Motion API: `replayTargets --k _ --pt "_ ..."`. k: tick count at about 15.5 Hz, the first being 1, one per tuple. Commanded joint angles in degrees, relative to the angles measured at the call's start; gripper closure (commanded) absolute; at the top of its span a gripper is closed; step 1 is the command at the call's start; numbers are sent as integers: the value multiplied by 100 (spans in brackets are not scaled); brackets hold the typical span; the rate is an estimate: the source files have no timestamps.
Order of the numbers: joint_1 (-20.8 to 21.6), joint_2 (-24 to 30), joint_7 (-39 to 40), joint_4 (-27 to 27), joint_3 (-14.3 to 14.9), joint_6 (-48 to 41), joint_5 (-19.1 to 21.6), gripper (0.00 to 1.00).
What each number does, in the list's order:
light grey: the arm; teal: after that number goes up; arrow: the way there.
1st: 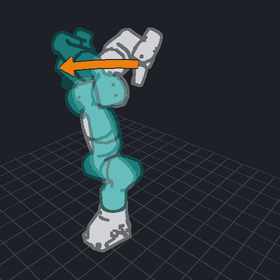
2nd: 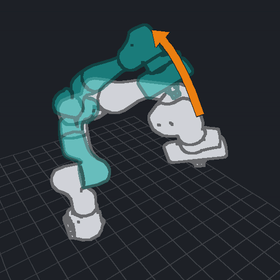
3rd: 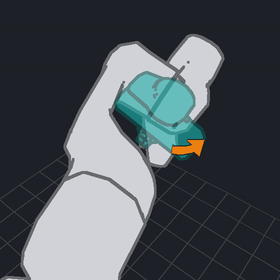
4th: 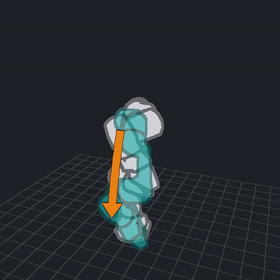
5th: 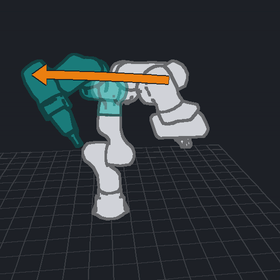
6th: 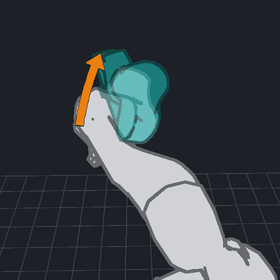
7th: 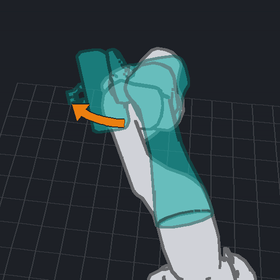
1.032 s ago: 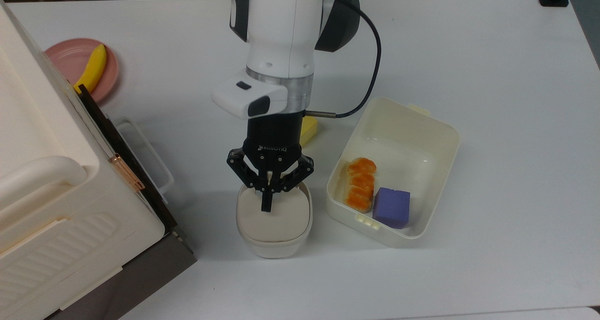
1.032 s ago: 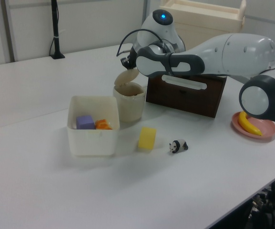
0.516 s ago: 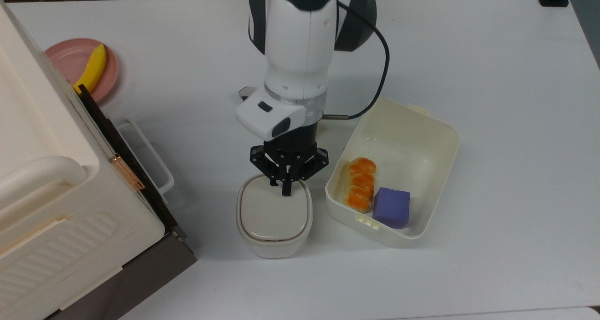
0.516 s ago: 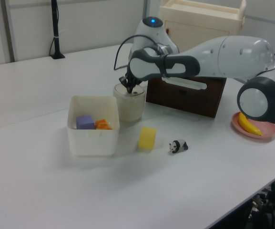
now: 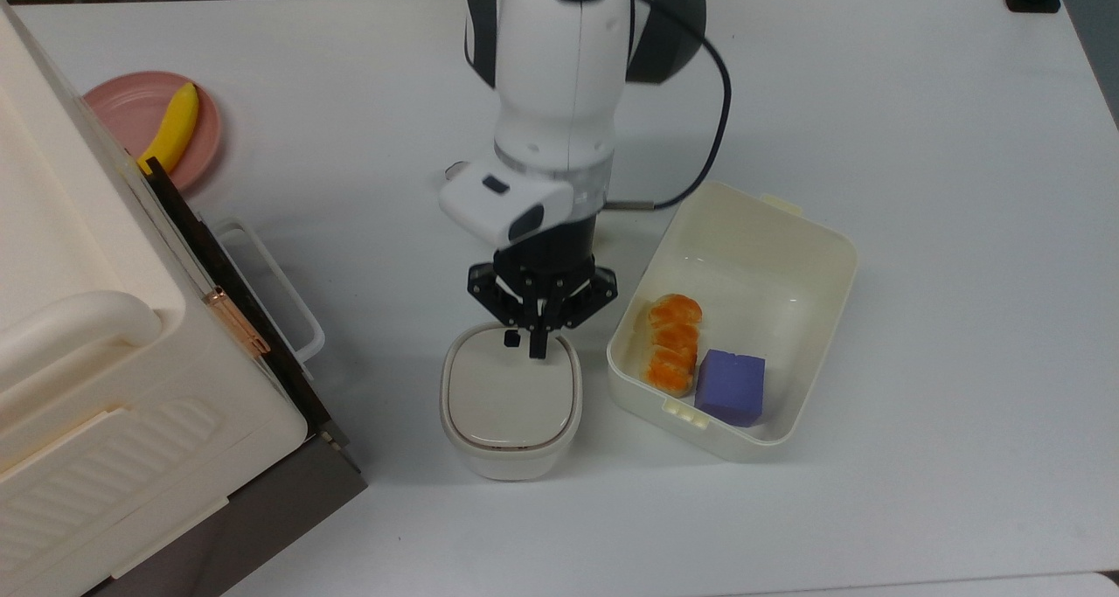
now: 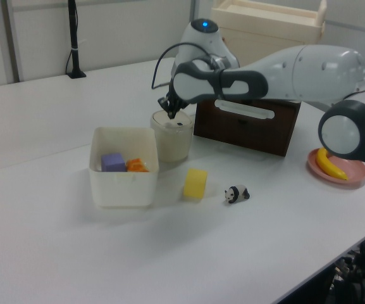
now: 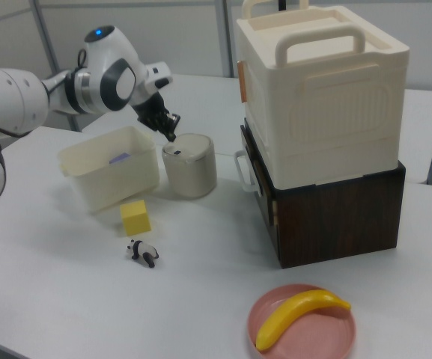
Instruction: Close the trash can
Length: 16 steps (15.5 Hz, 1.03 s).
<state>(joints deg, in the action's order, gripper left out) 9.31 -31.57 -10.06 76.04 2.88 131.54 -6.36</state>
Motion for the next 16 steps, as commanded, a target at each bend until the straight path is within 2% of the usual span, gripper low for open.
replayTargets --k 1,2,3,4,5,9,11,16 --pt "10 1379 119 1068 28 -321 512 68" --pt "19 1669 119 1332 28 -470 539 53" --pt "19 1950 127 1552 28 -689 540 29" --pt "10 2188 128 1711 28 -1030 540 10" --pt "10 2391 136 1782 28 -1495 540 0" --pt "-52 2814 784 1730 28 -3666 531 0" --pt "-69 2849 997 1695 28 -4248 531 0" --pt "-157 2823 989 1607 28 -4286 522 0"
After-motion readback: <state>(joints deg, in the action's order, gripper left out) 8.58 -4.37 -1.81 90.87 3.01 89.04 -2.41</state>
